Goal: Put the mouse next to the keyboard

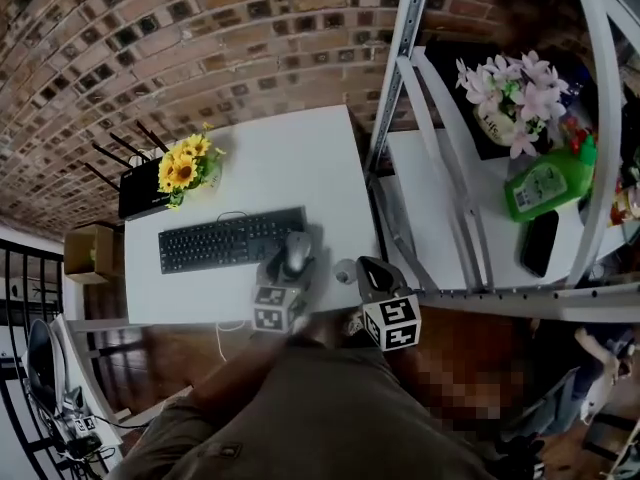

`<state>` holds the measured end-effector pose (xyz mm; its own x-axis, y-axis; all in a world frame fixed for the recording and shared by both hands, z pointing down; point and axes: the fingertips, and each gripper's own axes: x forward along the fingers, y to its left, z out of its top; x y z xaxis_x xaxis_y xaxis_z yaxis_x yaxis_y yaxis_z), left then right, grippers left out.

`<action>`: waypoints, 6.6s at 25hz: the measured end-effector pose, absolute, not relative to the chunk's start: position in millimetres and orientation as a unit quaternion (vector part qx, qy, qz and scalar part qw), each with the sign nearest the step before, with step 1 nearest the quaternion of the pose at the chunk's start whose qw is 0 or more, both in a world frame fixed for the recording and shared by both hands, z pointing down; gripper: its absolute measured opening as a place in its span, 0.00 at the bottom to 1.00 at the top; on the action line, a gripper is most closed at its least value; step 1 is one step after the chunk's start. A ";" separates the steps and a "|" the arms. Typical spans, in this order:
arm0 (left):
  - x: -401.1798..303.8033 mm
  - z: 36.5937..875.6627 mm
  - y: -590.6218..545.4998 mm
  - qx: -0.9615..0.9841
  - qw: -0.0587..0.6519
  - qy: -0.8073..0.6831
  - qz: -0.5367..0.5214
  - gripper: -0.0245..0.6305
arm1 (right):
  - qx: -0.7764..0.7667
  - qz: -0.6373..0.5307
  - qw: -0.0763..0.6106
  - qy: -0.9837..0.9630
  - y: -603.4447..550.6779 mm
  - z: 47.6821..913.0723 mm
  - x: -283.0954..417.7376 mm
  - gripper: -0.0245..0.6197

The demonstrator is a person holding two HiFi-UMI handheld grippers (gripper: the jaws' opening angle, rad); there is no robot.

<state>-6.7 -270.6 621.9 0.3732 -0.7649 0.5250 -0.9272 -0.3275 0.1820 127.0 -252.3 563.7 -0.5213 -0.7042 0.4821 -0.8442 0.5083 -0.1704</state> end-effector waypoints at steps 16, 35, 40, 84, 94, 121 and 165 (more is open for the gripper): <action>57.2 660.2 -270.7 0.792 0.267 -0.510 0.206 0.49 | 0.463 0.194 0.195 -0.843 -250.5 567.6 164.4 0.06; 61.3 691.2 -273.3 0.751 0.312 -0.533 0.234 0.49 | 0.456 0.193 0.213 -0.842 -254.2 571.9 169.3 0.06; 62.3 688.5 -278.8 0.753 0.299 -0.534 0.241 0.49 | 0.458 0.193 0.215 -0.841 -254.1 573.6 170.7 0.06; -2.2 593.9 -199.3 0.878 0.239 -0.407 0.076 0.04 | 0.486 0.199 0.211 -0.824 -197.0 572.2 79.0 0.06; -16.4 574.4 -161.7 0.868 0.227 -0.437 0.062 0.04 | 0.449 0.183 0.204 -0.851 -169.3 566.2 65.2 0.06; 7.2 546.5 -35.5 0.848 0.210 -0.485 0.045 0.04 | 0.365 0.177 0.175 -0.897 -47.9 547.7 73.4 0.06; -34.5 544.3 -26.8 0.861 0.214 -0.461 0.035 0.04 | 0.386 0.157 0.195 -0.888 -34.6 544.1 42.0 0.06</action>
<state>-34.5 -26.8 544.3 0.5730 -0.7780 0.2576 -0.8080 -0.4838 0.3361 42.0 -34.6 544.1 -0.6254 -0.6246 0.4677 -0.7473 0.6519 -0.1285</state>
